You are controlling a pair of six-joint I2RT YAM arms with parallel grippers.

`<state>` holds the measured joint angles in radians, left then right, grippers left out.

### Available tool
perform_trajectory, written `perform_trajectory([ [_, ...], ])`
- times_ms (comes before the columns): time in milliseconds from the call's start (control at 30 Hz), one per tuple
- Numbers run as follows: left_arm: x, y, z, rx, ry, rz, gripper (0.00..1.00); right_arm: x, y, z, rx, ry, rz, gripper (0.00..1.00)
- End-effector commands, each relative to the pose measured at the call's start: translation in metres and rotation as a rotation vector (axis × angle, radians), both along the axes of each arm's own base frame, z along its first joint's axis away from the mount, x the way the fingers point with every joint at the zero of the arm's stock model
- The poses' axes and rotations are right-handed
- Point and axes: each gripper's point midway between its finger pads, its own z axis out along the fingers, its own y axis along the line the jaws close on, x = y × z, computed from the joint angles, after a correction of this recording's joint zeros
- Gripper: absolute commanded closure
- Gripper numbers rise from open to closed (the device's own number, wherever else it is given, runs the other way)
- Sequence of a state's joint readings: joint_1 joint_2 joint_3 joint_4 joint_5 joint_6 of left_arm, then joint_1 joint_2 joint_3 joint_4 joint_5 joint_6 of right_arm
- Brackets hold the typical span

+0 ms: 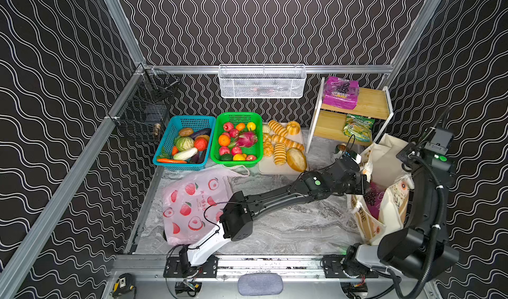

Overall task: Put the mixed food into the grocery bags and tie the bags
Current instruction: 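Carry the tote bag away from the table center with both grippers, then release the tote bag and move both grippers toward the pink plastic bag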

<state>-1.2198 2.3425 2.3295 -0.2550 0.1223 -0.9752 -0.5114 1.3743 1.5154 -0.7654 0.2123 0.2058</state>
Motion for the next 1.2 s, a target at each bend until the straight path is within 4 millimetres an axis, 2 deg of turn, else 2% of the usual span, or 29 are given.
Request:
perform_trajectory([
  [0,-0.005,-0.007,0.020,-0.084,0.017,-0.015,0.99,0.025,-0.013,0.028,-0.111,-0.074,0.052,1.00],
  [33,-0.004,-0.007,0.019,-0.082,0.019,-0.016,0.89,0.022,-0.015,0.023,-0.111,-0.052,0.033,1.00],
  [67,-0.004,-0.006,0.014,-0.075,0.022,-0.014,0.80,0.019,-0.017,0.018,-0.109,-0.036,0.023,0.90],
  [100,-0.004,-0.005,0.013,-0.077,0.023,-0.017,0.76,0.016,-0.017,0.019,-0.110,-0.034,0.016,0.65],
  [167,-0.004,-0.003,0.017,-0.085,0.012,-0.028,0.67,0.012,-0.013,0.034,-0.115,-0.068,0.014,0.35],
  [200,-0.001,-0.001,0.020,-0.091,0.004,-0.031,0.61,0.010,-0.011,0.047,-0.128,-0.094,0.020,0.24],
  [267,0.002,0.003,0.030,-0.110,-0.009,-0.035,0.49,0.003,-0.006,0.074,-0.146,-0.149,0.016,0.17],
  [367,0.006,0.013,0.049,-0.135,-0.064,-0.039,0.39,-0.004,0.013,0.113,-0.148,-0.251,0.071,0.11],
  [467,0.006,0.024,0.067,-0.147,-0.126,-0.038,0.29,-0.011,0.037,0.138,-0.132,-0.327,0.156,0.08],
  [533,0.001,0.030,0.076,-0.152,-0.170,-0.059,0.25,-0.013,0.059,0.150,-0.100,-0.394,0.247,0.08],
  [600,-0.003,0.038,0.085,-0.155,-0.216,-0.081,0.22,-0.012,0.091,0.161,-0.041,-0.483,0.381,0.08],
  [700,-0.008,0.059,0.097,-0.144,-0.308,-0.103,0.18,-0.015,0.151,0.172,0.099,-0.620,0.638,0.10],
  [800,0.005,0.107,0.094,-0.038,-0.409,-0.022,0.16,-0.018,0.203,0.172,0.254,-0.692,0.839,0.14],
  [900,0.021,0.178,0.082,0.085,-0.486,0.125,0.18,-0.017,0.251,0.157,0.300,-0.661,0.956,0.16],
  [1000,0.034,0.260,0.063,0.225,-0.513,0.277,0.23,-0.012,0.303,0.128,0.333,-0.562,1.057,0.18],
  [1100,0.047,0.345,0.015,0.415,-0.395,0.395,0.27,-0.007,0.350,0.086,0.401,-0.429,1.132,0.21],
  [1167,0.049,0.399,-0.026,0.546,-0.283,0.445,0.26,-0.005,0.383,0.056,0.404,-0.341,1.174,0.21],
])
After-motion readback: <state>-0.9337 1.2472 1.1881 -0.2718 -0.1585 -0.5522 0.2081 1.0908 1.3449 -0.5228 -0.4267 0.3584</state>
